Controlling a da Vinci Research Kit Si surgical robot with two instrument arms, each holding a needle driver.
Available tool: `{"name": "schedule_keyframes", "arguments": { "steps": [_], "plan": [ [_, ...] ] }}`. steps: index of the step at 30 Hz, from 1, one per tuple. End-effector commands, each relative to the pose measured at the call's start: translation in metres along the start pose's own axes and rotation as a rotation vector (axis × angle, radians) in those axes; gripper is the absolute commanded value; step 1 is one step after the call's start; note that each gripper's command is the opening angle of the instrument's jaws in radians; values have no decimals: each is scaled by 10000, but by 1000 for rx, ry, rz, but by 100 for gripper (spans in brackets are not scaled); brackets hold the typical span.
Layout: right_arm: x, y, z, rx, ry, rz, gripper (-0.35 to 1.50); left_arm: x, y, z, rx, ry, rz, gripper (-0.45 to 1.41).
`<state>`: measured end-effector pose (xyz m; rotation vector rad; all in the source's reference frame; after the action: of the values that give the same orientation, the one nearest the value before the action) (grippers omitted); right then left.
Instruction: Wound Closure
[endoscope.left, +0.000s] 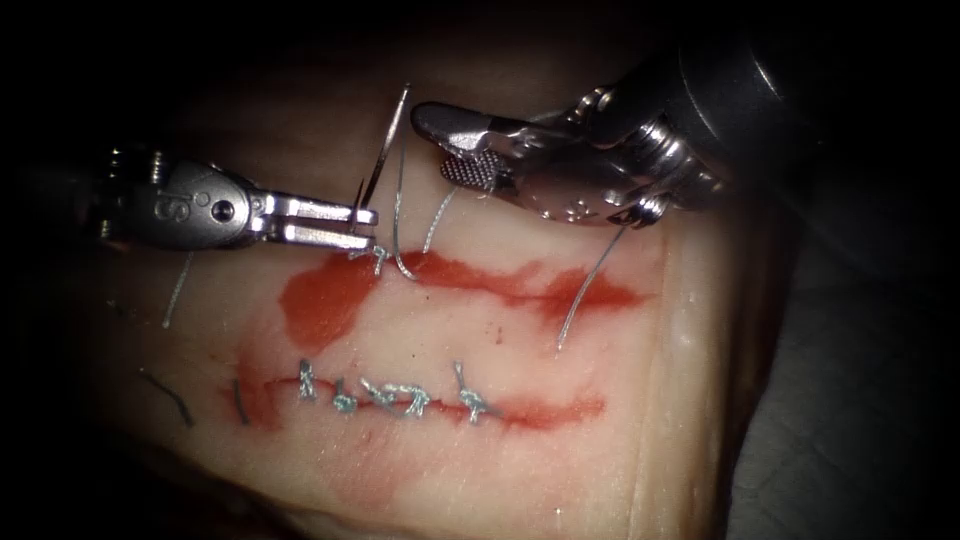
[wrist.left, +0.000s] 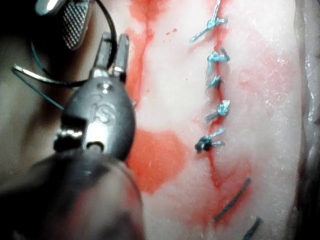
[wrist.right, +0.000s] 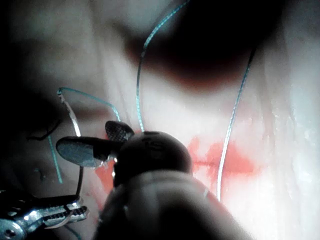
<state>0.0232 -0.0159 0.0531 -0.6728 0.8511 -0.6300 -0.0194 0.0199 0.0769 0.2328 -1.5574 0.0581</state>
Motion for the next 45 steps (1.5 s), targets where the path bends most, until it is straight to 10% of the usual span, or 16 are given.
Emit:
{"name": "schedule_keyframes", "arguments": {
  "steps": [1,23,27,30,36,40,45],
  "plan": [
    [3,-5,13,-10,4,-8,93,4,4,5,0,-6,-4,-45],
    [8,-20,40,-83,16,-152,82,-14,-4,16,39,-86,-86,-45],
    [8,-24,43,-121,15,-188,46,-15,-4,17,43,-91,-97,-45],
    [8,-30,44,-148,40,-218,-35,-16,-4,17,42,-104,-103,-45],
    [7,-32,45,-160,72,-304,-35,-14,-2,15,47,-113,-109,-45],
    [4,-31,44,-193,61,-381,-35,-12,5,13,7,-97,-174,86],
    [-7,-39,48,-289,37,-655,-35,-31,24,-16,11,-116,-442,73]
  ]
}}
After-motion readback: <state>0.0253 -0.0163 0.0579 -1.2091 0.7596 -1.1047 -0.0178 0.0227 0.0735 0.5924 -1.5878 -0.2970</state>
